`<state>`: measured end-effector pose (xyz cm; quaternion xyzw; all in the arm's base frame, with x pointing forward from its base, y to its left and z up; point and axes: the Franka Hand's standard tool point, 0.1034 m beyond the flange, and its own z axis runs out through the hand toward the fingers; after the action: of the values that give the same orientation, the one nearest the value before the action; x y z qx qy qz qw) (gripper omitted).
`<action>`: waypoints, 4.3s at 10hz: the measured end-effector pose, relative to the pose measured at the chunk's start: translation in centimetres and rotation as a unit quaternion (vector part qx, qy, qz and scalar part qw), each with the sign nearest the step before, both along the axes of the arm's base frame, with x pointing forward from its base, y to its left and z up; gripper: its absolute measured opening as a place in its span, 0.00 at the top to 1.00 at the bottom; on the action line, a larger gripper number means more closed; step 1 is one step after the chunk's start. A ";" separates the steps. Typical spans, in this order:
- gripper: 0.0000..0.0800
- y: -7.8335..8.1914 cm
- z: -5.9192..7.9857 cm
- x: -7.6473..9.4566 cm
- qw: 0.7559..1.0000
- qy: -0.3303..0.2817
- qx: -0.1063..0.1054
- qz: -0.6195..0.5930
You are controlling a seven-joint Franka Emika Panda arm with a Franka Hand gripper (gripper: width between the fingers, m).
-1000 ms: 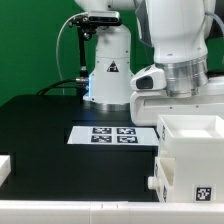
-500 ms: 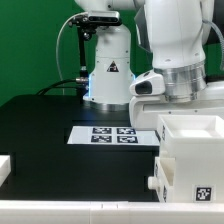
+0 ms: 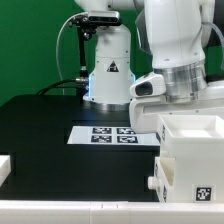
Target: Assemble drawer
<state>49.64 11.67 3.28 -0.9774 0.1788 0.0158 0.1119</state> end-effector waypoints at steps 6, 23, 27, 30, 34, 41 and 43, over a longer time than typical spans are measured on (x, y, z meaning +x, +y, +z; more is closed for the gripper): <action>0.19 -0.3 0.8 -0.3 1.000 0.002 0.003 0.005; 0.52 0.9 -1.6 -3.7 1.000 0.021 0.002 0.010; 0.80 0.9 -1.6 -3.7 1.000 0.021 0.002 0.010; 0.80 0.7 -1.4 -3.5 1.000 0.020 0.001 0.009; 0.80 -3.8 3.4 -1.6 0.999 0.005 0.005 0.047; 0.82 -9.1 7.1 -1.2 0.997 -0.014 0.000 0.075; 0.84 -10.1 6.0 -1.5 0.996 -0.022 0.002 0.085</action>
Offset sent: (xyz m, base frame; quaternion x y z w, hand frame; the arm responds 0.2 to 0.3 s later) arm -0.0062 0.0027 0.0190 0.0079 -0.0314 0.0067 0.9995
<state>48.17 1.61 9.25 -0.9888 0.0928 0.0043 0.1165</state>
